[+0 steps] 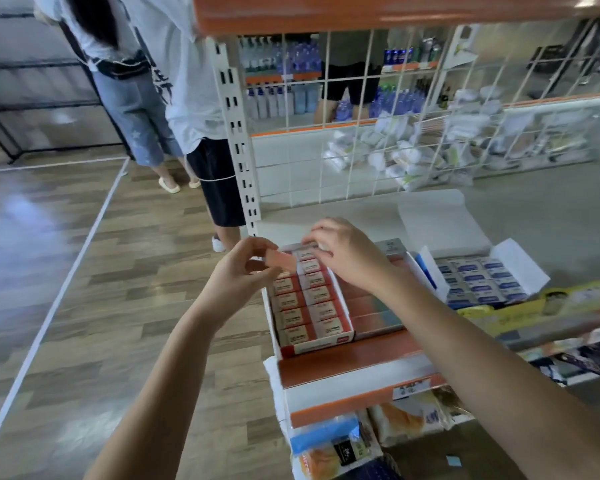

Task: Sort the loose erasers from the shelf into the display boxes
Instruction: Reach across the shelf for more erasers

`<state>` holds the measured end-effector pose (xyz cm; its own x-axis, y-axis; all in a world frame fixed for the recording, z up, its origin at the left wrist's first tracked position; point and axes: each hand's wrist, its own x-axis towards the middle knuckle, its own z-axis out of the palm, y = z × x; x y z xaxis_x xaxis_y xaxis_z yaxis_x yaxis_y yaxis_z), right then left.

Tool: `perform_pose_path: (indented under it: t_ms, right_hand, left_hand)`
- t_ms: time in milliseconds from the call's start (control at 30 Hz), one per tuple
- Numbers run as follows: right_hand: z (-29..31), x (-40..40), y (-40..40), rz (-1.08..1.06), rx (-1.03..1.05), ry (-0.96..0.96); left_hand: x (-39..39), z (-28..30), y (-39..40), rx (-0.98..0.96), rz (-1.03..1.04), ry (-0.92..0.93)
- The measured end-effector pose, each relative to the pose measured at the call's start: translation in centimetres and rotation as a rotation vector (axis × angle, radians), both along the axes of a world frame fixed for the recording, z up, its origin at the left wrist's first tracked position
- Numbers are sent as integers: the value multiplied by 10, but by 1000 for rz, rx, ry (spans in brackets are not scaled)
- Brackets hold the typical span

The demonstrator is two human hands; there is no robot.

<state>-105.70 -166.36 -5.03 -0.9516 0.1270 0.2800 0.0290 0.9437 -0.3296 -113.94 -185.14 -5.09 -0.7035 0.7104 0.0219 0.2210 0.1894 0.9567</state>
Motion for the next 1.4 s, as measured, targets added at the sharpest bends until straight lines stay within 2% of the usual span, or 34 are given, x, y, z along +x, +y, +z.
perform_pose_path:
  t_ms: [67,200,300,400,533,867,967,1067,1200,1400]
  right_hand:
    - [11,21,21,-100,-17,-3]
    - [25,68,64,-268,33,-132]
    - [28,97,88,-348,38,-249]
    - [25,114,102,-356,-17,-281]
    - [21,123,112,-301,-88,-250]
    - [13,127,128,-169,-109,-211]
    - [11,128,131,-156,-103,-230]
    - [10,128,133,-149,-105,-230]
    - [11,128,133,-140,-103,-226]
    - [9,129,133,-142,-98,-229]
  left_hand:
    - [8,6,23,-53,-65,115]
    - [36,15,78,-183,-194,345]
    - [56,16,115,-273,-242,398]
    - [73,16,144,-318,-260,449]
    - [89,7,164,-417,-232,467]
    - [102,-2,165,-533,-105,506]
    - [98,-2,163,-673,-144,609]
    - [96,5,169,-730,-232,610]
    - [92,12,178,-749,-320,546]
    - [87,13,182,-760,-350,552]
